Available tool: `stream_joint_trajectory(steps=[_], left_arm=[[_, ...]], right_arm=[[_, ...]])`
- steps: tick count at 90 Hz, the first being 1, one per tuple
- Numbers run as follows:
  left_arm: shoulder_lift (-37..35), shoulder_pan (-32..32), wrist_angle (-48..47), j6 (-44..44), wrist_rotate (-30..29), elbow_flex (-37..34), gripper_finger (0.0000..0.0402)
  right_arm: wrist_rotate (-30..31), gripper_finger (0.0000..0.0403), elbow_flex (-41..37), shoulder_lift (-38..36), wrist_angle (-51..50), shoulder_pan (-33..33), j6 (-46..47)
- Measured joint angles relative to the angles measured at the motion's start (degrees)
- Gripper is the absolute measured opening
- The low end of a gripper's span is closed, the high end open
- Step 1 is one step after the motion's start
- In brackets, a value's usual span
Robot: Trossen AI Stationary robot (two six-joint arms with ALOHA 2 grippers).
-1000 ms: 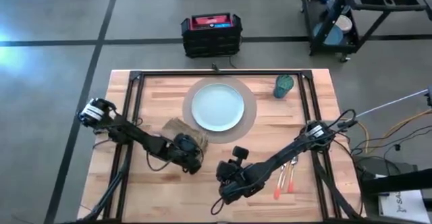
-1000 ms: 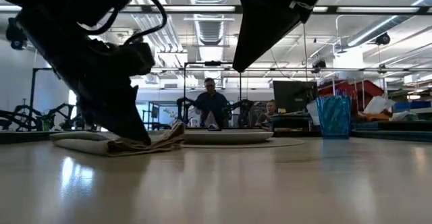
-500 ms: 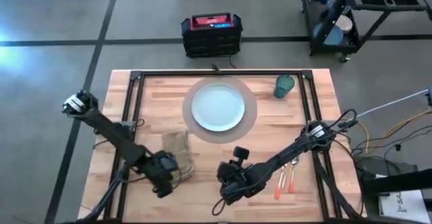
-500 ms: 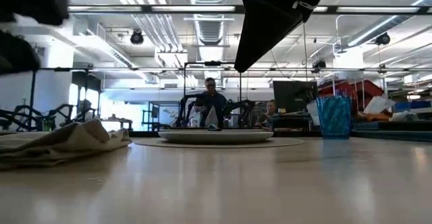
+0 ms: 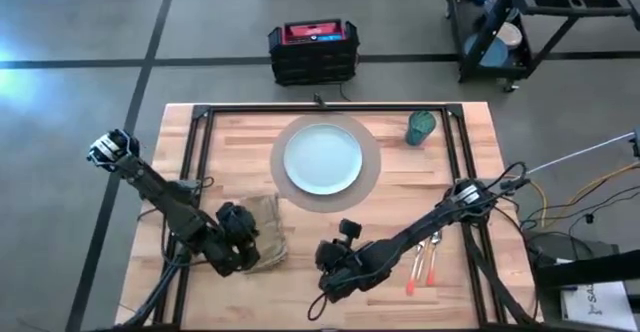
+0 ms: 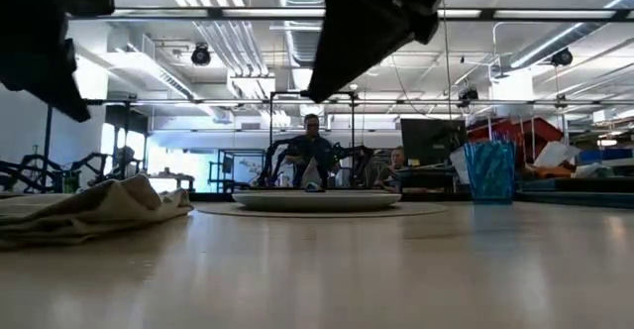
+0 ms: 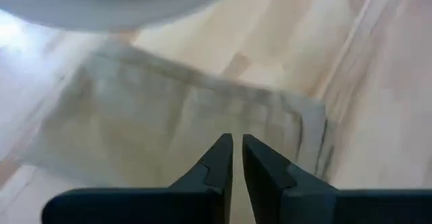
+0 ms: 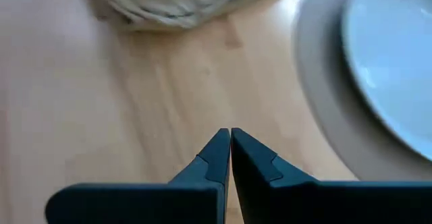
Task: Set table place
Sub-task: Fold the brown table napkin
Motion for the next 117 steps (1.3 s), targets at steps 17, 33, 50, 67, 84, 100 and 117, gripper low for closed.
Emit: stream_joint_trajectory(steps=[17, 33, 50, 67, 84, 100, 117], left_arm=[[0.3, -3.0, 0.8, 2.2, 9.1, 0.0, 0.0071], [1.2, -4.0, 7.1, 18.4, 13.0, -0.1, 0.0151], [6.1, -4.4, 9.7, 30.1, 12.5, -0.9, 0.0208], [13.1, -4.5, 9.9, 35.1, 13.1, -1.6, 0.0213], [16.0, -4.5, 11.1, 35.3, 14.0, -1.3, 0.0180], [14.2, -4.5, 10.6, 35.3, 13.8, -1.6, 0.0131], [11.0, -4.4, 10.3, 35.0, 12.1, -1.7, 0.0085]], right_arm=[[-0.6, 0.0000, -0.1, 0.3, -0.3, 0.0, -0.8], [-0.9, 0.0000, -0.1, 0.8, -0.3, 0.0, -1.1], [-2.5, 0.0000, -0.1, 1.4, -0.4, 0.0, -0.6], [-2.8, 0.0000, -0.1, 1.4, -0.3, 0.1, -0.2], [-2.9, 0.0000, -0.1, 1.4, -0.3, 0.1, -0.2], [-2.8, 0.0000, -0.1, 1.4, -0.3, 0.0, -0.2], [-2.8, 0.0000, -0.1, 1.4, -0.2, 0.0, -0.2]])
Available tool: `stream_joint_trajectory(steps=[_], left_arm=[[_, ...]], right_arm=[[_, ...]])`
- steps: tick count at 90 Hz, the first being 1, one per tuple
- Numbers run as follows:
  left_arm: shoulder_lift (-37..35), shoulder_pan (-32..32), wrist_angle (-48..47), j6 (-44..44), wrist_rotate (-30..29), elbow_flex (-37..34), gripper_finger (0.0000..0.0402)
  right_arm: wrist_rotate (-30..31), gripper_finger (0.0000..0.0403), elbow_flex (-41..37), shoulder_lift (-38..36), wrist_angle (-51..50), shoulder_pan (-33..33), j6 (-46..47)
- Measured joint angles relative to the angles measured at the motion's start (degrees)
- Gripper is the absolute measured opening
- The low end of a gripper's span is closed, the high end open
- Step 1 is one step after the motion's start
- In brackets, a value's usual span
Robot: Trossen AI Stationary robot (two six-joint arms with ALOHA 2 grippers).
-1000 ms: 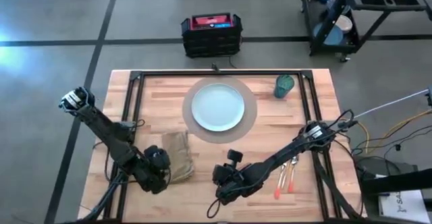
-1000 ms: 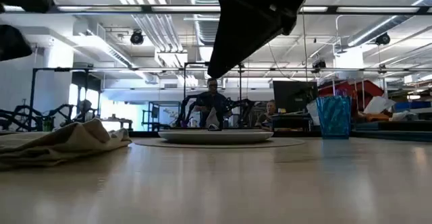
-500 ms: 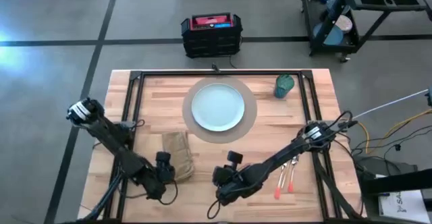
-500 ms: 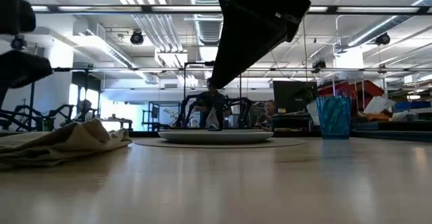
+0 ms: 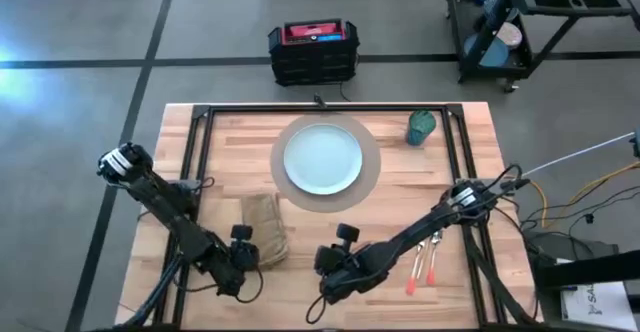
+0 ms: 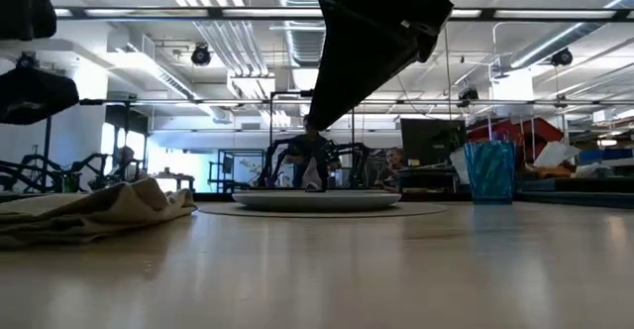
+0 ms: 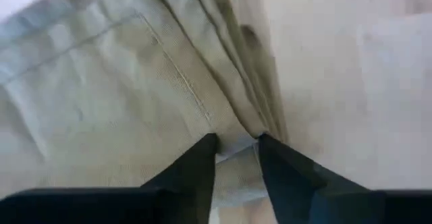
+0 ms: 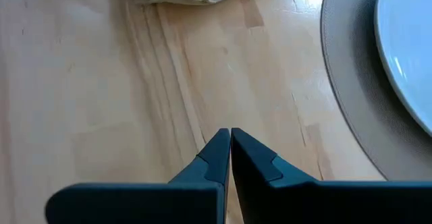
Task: Set table place
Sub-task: Fold the brown table napkin
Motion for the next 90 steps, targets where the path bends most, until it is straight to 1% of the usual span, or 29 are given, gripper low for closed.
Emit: stream_joint_trajectory(steps=[12, 35, 54, 70, 90], left_arm=[[-0.4, 0.0, 0.1, -0.1, -0.9, 0.0, 0.0064], [-0.3, 0.0, 0.5, -0.3, -3.3, 0.0, 0.0047], [-0.4, -0.1, 0.6, -0.3, -2.8, 0.0, 0.0005], [-2.1, -0.2, 0.6, -0.3, 0.6, 0.0, 0.0001], [-6.6, -0.2, -0.2, -0.3, 0.9, 0.1, 0.0000]], right_arm=[[0.0, 0.0000, 0.0, 0.0, 0.0, 0.0, 0.4], [0.0, 0.0000, 0.0, 0.0, 0.0, 0.0, 0.7], [0.0, 0.0000, 0.0, 0.0, 0.0, 0.0, 0.9], [0.0, 0.0000, 0.0, 0.0, 0.0, 0.0, 0.9], [0.0, 0.0000, 0.0, 0.0, 0.0, -0.1, 0.9]])
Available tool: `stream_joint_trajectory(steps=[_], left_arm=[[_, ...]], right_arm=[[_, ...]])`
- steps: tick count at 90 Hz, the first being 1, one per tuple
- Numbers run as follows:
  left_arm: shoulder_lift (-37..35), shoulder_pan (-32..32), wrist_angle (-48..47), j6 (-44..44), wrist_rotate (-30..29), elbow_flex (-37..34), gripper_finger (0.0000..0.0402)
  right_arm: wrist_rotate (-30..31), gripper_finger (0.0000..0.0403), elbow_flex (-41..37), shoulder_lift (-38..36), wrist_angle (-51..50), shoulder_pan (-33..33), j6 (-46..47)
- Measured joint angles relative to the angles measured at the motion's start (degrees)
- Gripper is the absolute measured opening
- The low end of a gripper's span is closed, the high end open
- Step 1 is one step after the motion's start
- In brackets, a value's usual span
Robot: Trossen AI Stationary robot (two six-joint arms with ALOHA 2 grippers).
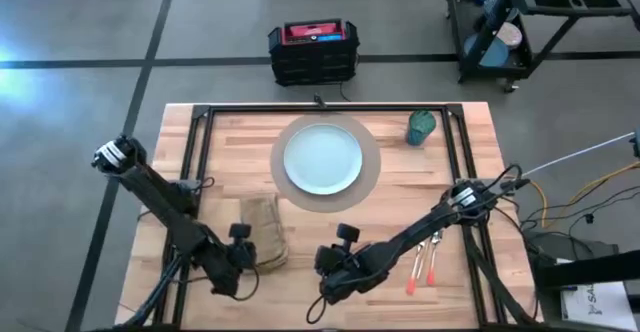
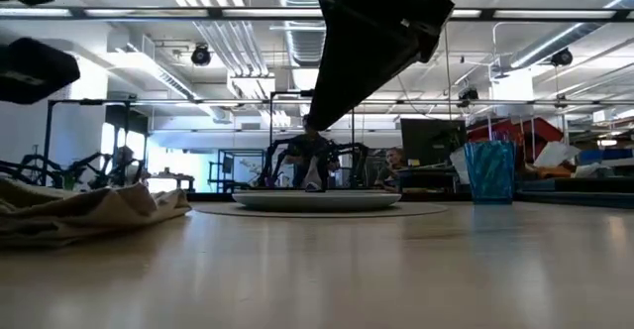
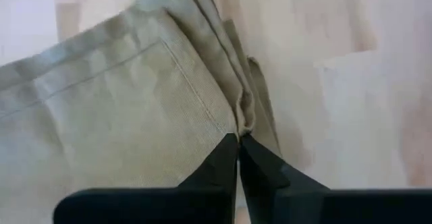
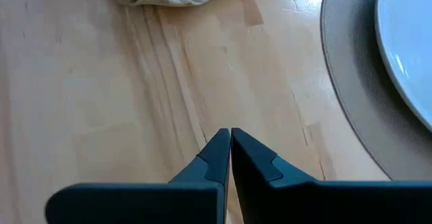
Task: Set table place
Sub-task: Fold the brown table napkin
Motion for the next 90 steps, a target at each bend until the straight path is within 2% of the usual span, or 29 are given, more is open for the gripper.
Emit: stream_joint_trajectory(steps=[32, 55, 74, 90], left_arm=[[-9.4, -0.4, -3.9, 1.5, 1.8, 0.0, 0.0000], [-14.8, -1.7, -5.3, 3.4, 6.4, 0.0, 0.0000], [-12.4, -5.0, -4.1, -1.3, 10.9, -1.7, 0.0000], [-6.1, -6.3, 6.2, -6.2, 15.6, -6.6, 0.0000]], right_arm=[[0.0, 0.0000, 0.0, 0.0, 0.0, -0.3, 0.0], [0.0, 0.0000, 0.0, 0.0, -0.1, -0.8, 0.7], [0.0, 0.0000, 0.0, 0.0, -0.1, -0.9, 1.2], [0.0, 0.0000, 0.0, 0.0, -0.1, -1.1, 1.5]])
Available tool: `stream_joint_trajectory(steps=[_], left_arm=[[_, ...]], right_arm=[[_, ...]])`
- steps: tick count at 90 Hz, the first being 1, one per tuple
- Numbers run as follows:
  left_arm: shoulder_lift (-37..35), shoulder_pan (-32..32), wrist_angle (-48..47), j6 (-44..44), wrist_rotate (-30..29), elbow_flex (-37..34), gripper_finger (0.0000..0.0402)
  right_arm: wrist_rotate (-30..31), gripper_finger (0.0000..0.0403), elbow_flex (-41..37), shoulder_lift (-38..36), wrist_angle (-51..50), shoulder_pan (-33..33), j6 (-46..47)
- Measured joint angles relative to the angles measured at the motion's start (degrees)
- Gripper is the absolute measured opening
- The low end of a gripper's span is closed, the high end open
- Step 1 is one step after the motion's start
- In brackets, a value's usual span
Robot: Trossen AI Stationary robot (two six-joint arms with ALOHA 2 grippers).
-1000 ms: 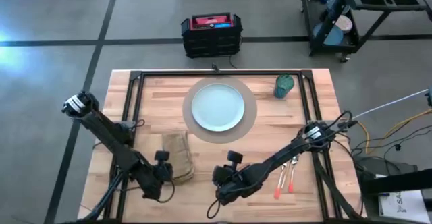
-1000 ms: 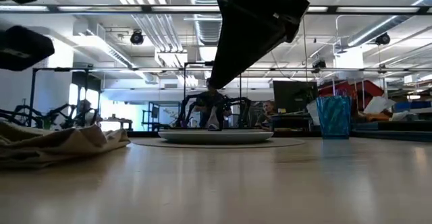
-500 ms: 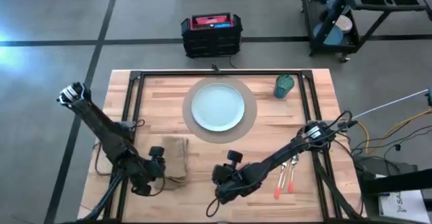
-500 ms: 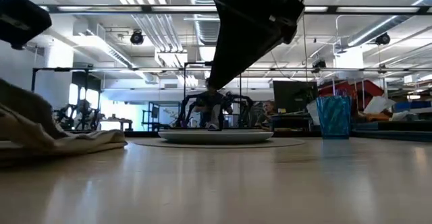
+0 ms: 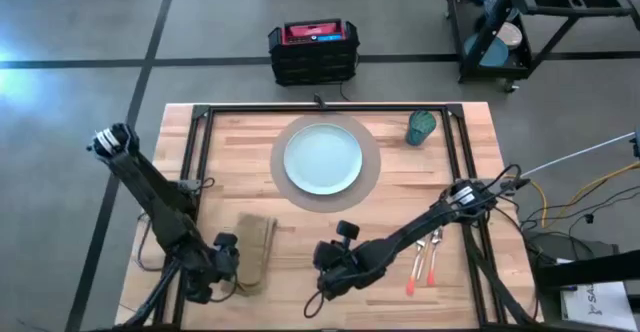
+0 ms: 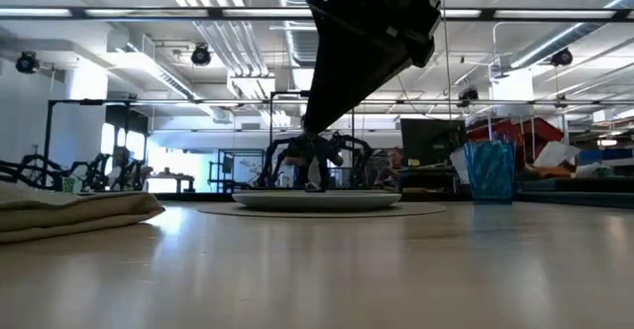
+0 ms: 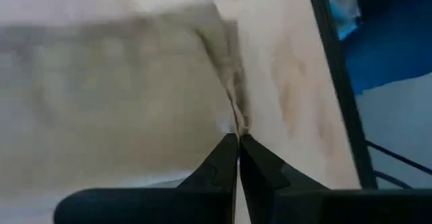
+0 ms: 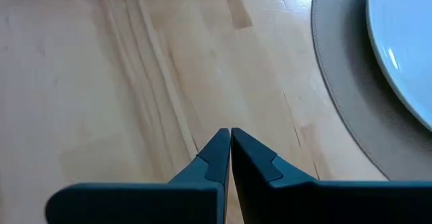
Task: Set table place
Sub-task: Fold the brown table napkin
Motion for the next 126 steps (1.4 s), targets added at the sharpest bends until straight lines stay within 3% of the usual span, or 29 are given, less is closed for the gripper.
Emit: stream_joint_trajectory(steps=[16, 30, 46, 59, 64, 78, 105, 126], left_arm=[[4.1, 0.0, 1.9, -3.9, 3.3, -0.2, 0.0020], [2.2, 0.0, 2.4, -4.1, 2.4, 2.3, 0.0066], [-2.4, 0.1, 0.7, -4.5, -5.0, 3.4, 0.0139], [-4.0, 0.5, -2.4, -6.7, -19.1, 2.9, 0.0180], [-3.9, 1.7, -2.5, -8.3, -22.0, 2.3, 0.0187], [-1.5, 7.2, -2.6, -21.4, -21.9, -1.8, 0.0178], [2.4, 12.4, 4.6, -25.6, -20.0, -9.8, 0.0120], [2.1, 22.8, 10.2, -23.4, -22.9, -16.1, 0.0085]], right_arm=[[-1.3, 0.0000, 0.0, 0.0, -0.1, -0.4, -0.3], [-3.0, 0.0000, 0.0, 0.0, -0.2, -0.7, -0.5], [-3.1, 0.0000, 0.0, 0.1, -0.2, -0.7, -0.4], [-3.6, 0.0000, 0.0, 0.1, -0.4, -0.7, -0.4], [-3.6, 0.0000, 0.0, 0.1, -1.3, -0.6, 0.3], [-3.5, 0.0000, 0.0, 0.1, -8.5, 0.2, 4.9], [-1.3, 0.0000, 0.0, 0.0, -21.9, 2.7, 13.9], [-0.5, 0.0000, -1.7, -0.1, -24.3, 3.0, 17.3]])
